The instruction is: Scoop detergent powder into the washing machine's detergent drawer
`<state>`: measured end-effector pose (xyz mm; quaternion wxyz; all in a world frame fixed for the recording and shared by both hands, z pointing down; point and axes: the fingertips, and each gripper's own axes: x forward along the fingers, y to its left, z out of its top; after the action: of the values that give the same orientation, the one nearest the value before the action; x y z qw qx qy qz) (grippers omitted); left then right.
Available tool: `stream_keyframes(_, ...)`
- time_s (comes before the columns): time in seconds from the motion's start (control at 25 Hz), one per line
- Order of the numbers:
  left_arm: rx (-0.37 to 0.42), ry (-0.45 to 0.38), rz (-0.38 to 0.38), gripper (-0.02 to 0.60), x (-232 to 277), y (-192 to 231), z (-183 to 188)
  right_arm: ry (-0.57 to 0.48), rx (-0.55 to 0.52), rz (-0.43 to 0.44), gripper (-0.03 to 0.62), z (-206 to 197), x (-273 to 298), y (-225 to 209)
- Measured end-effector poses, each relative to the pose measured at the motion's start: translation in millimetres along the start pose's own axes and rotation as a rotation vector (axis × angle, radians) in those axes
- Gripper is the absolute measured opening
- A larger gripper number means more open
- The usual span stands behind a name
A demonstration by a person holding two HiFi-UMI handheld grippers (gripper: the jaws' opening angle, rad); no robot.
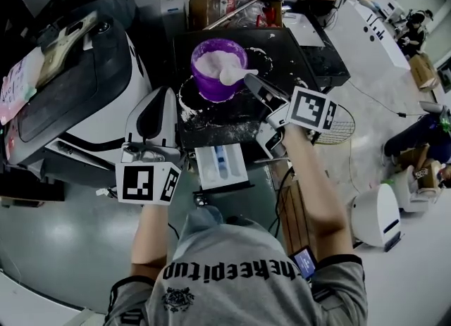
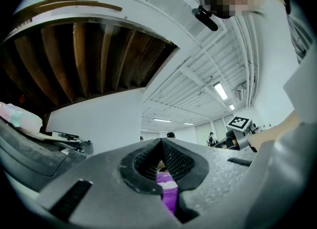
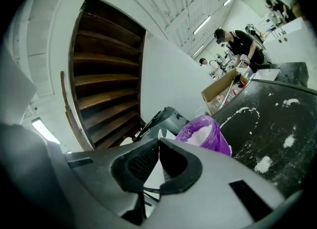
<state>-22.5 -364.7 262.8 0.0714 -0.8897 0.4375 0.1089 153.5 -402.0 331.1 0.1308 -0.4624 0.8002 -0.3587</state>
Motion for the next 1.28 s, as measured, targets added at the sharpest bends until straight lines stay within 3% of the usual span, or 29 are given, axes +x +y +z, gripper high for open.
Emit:
stream_keyframes(0.64, 0.010, 0.019, 0.051, 0.005, -59.9, -44.3, 8.3, 0.012, 0.101, 0.047, 0.003, -76.6, -59.7, 1.2)
stream_keyframes(1.28, 0.015, 0.048, 0.116, 0.005, -109.2, -52.6, 1.9, 0.083, 0.216, 0.042, 0.005, -168.1, -74.0, -19.1)
